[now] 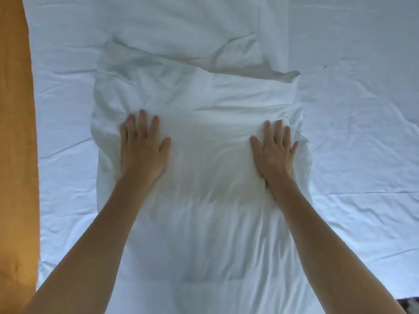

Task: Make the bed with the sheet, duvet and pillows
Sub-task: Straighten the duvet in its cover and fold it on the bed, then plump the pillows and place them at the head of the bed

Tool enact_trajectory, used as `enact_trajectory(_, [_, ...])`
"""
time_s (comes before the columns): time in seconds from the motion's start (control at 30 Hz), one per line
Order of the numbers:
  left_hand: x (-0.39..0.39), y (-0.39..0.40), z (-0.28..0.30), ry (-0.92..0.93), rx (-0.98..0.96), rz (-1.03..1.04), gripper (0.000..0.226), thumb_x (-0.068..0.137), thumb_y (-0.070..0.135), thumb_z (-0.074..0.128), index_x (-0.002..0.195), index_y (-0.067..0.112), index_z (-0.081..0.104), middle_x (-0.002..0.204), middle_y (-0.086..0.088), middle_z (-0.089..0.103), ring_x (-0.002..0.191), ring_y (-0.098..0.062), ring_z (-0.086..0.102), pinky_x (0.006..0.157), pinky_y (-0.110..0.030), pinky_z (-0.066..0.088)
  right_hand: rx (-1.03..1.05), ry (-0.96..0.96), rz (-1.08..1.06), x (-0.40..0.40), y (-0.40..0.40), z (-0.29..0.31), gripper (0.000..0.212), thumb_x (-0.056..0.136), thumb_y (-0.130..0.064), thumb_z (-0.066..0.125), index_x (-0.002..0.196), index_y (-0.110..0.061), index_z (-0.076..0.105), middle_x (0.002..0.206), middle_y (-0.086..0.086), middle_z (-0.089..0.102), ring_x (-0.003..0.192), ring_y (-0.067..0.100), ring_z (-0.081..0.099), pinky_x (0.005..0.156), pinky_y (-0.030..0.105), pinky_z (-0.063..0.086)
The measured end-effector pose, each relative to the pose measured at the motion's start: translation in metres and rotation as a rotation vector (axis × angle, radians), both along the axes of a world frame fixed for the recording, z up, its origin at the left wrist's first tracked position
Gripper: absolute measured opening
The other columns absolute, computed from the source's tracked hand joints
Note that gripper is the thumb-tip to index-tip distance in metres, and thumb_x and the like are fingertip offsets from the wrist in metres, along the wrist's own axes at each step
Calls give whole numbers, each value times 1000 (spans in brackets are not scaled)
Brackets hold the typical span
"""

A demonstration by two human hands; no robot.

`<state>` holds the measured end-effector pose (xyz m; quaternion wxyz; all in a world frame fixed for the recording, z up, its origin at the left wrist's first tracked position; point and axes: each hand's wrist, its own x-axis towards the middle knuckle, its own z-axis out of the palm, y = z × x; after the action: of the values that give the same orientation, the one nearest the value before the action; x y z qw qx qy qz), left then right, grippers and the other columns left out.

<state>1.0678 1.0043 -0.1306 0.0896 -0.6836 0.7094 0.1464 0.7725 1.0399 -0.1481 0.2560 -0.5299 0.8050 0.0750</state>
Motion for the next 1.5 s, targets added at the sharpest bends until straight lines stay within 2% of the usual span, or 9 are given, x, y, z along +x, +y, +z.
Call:
enact_trajectory(0.2, [-8,114,72,232,-270,-91,52,92,40,46,138,15,48,152,-20,30,142,-40,21,115,-54,10,-372,-68,151,13,67,73,65,93,-57,36,150,-26,27,158,13,18,146,35,11,116,48,6])
enact_trajectory(0.27, [0,168,72,251,-196,-120,51,96,42,37,138,15,48,152,-17,30,141,-38,24,113,-57,17,-271,-115,296,20,117,76,66,94,-64,23,150,-29,25,158,8,19,146,33,13,116,49,8])
enact_trajectory(0.37, [14,210,59,143,-51,34,59,98,45,26,145,12,38,156,-13,22,143,-35,20,113,-58,19,32,-59,102,16,163,61,74,90,-68,4,153,-30,9,161,2,2,148,22,-3,119,50,3])
enact_trajectory(0.5, [1,216,72,135,16,225,59,95,41,31,148,13,32,156,-19,21,142,-40,21,109,-58,23,48,-68,-60,21,159,69,65,97,-55,19,153,-26,3,161,6,-3,148,22,-7,119,48,0])
enact_trajectory(0.7, [2,276,118,83,182,52,58,93,38,33,140,7,43,146,-28,35,130,-47,39,96,-58,41,69,-148,157,31,215,119,72,90,-57,7,153,-22,13,160,15,8,147,30,8,117,47,10])
enact_trajectory(0.93, [29,388,168,36,344,-108,85,48,29,92,124,13,57,121,-23,62,101,-37,66,70,-49,57,168,-163,370,35,332,169,60,96,-48,29,145,-14,39,151,18,34,139,32,35,108,51,36])
enact_trajectory(1.0, [38,413,183,36,353,-92,73,57,29,89,123,9,63,125,-24,59,104,-37,65,77,-47,57,195,-157,401,38,355,186,60,99,-43,38,151,-17,26,158,14,17,146,29,17,115,46,22])
enact_trajectory(1.13, [64,445,204,117,363,165,58,98,35,43,151,21,23,157,-10,20,142,-25,26,112,-36,28,153,-116,434,56,375,211,61,101,-44,35,153,-18,16,160,12,9,147,26,13,117,38,14])
enact_trajectory(1.5, [236,544,213,486,320,473,37,98,28,44,135,22,47,136,0,50,122,-17,48,99,-32,38,165,-123,476,263,410,233,45,100,-32,39,143,-20,36,146,0,41,134,21,36,104,34,35])
